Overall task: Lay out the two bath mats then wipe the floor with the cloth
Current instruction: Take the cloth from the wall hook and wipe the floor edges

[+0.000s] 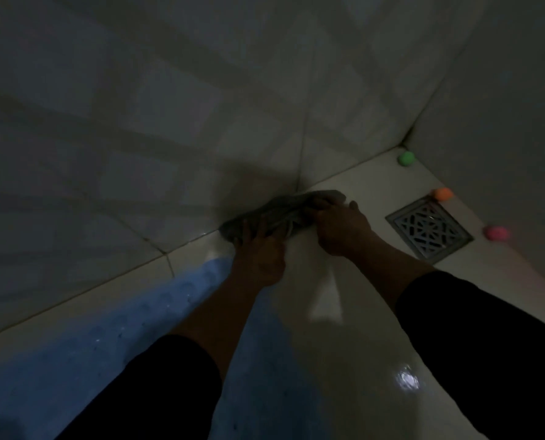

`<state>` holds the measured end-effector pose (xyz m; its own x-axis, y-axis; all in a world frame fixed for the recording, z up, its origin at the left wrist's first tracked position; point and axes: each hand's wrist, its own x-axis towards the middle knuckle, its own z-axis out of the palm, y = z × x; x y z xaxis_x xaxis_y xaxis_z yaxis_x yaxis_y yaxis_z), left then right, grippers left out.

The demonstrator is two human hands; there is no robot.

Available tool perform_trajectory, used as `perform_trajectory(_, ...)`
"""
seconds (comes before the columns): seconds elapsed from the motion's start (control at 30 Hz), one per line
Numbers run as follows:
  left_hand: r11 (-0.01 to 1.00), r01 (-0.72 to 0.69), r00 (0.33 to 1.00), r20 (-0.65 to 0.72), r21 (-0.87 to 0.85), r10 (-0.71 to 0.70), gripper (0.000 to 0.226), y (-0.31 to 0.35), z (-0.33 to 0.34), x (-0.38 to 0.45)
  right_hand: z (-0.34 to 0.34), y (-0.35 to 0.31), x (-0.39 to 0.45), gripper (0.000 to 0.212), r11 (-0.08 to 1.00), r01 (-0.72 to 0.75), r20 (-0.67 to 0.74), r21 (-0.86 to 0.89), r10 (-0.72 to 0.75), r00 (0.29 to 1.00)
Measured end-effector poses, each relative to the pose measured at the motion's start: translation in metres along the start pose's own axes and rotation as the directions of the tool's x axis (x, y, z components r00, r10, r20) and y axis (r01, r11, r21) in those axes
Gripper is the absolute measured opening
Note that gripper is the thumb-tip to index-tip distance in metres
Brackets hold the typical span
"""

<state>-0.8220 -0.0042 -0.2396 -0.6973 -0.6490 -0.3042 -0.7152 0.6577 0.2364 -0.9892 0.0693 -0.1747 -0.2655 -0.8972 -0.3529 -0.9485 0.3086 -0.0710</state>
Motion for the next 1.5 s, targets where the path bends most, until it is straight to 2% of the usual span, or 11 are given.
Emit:
perform_trajectory(0.1,0.999,-0.047,0.998,0.035,0.008,0.047,0.071,0.006,0.003,0.006,0.003,0.011,-0.013,0.053,0.999,-0.027,0.007,0.027,0.027,1.0)
perform_trajectory(0.27,0.991,-0.131,0.988,0.082,0.02,0.129,0.072,0.015,0.008,-0.006,0.027,0.015,-0.047,0.053,0.996,-0.06,-0.081,0.062,0.065,0.995)
perform_trajectory(0.4,0.987,-0.159,0.983,0.097,0.015,0.157,0.064,0.028,0.013,-0.03,0.037,0.011,-0.078,0.06,0.993,-0.095,-0.061,0.077,0.099,0.993)
perform_trajectory(0.6,0.981,-0.168,0.979,0.103,-0.1,0.179,0.067,0.045,0.021,-0.068,0.057,-0.01,-0.127,0.06,0.981,-0.171,-0.103,0.095,0.181,0.978)
perform_trajectory(0.7,0.972,-0.144,0.981,0.103,-0.186,0.165,0.066,0.052,0.02,-0.084,0.058,-0.026,-0.143,0.048,0.963,-0.232,-0.069,0.137,0.243,0.968)
perform_trajectory(0.8,0.957,-0.11,0.984,0.106,-0.27,0.143,0.06,0.063,0.013,-0.094,0.057,-0.038,-0.15,0.046,0.941,-0.263,-0.013,0.212,0.272,0.962)
perform_trajectory(0.97,0.915,0.026,0.987,0.155,-0.402,0.04,0.042,0.078,-0.008,-0.116,0.053,-0.057,-0.152,0.049,0.83,-0.297,0.031,0.473,0.321,0.946)
perform_trajectory(1.03,0.874,0.061,0.98,0.196,-0.482,0.039,0.036,0.083,-0.016,-0.127,0.05,-0.067,-0.154,0.045,0.74,-0.351,0.116,0.574,0.351,0.929)
perform_trajectory(1.13,0.858,0.108,0.98,0.201,-0.502,-0.005,0.035,0.084,-0.023,-0.139,0.05,-0.073,-0.157,0.034,0.581,-0.425,0.229,0.694,0.381,0.896)
perform_trajectory(1.3,0.706,0.24,0.965,0.243,-0.666,-0.099,0.035,0.071,-0.032,-0.148,0.049,-0.078,-0.162,0.025,0.263,-0.466,0.345,0.845,0.397,0.85)
perform_trajectory(1.5,0.244,0.406,0.899,0.337,-0.881,-0.279,0.037,0.051,-0.07,-0.147,0.009,-0.102,-0.155,0.036,0.086,-0.408,0.362,0.909,0.323,0.874)
